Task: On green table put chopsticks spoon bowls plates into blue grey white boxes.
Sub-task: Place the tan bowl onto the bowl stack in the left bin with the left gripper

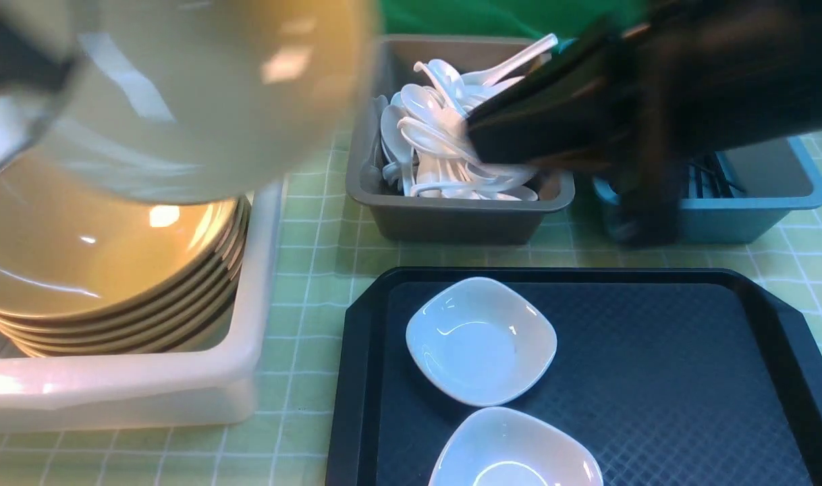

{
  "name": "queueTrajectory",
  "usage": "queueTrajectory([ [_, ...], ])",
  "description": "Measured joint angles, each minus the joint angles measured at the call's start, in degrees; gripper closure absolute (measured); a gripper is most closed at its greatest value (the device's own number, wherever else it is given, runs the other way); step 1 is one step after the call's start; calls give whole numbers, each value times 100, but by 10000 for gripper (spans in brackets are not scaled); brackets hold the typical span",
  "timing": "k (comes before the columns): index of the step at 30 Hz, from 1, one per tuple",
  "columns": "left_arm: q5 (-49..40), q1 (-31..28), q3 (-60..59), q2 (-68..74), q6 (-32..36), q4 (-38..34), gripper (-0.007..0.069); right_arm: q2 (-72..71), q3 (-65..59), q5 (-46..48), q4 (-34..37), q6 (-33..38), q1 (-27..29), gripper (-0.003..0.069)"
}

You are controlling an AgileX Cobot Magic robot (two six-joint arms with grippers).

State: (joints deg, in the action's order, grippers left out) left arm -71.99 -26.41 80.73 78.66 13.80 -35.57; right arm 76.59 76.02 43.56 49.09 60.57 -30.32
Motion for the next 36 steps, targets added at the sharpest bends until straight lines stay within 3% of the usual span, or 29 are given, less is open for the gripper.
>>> queueTrajectory([
  [4,70,-1036,-212,53,-18,343,608,457,96,-86,11,79,-299,612],
  [9,61,-1243,-218,339,-147,450,608,660,108,-116,11,86,-390,612],
  [20,105,-562,-224,1096,-393,818,608,665,115,-689,5,108,-396,612],
  [26,94,-107,-224,1096,-1128,1358,602,665,115,-1062,11,90,-396,601],
  [29,94,22,-224,1096,-1336,1561,566,665,115,-1088,11,85,-396,597],
  [36,94,288,-224,1091,-1487,1974,376,665,115,-1087,-113,74,-396,579],
])
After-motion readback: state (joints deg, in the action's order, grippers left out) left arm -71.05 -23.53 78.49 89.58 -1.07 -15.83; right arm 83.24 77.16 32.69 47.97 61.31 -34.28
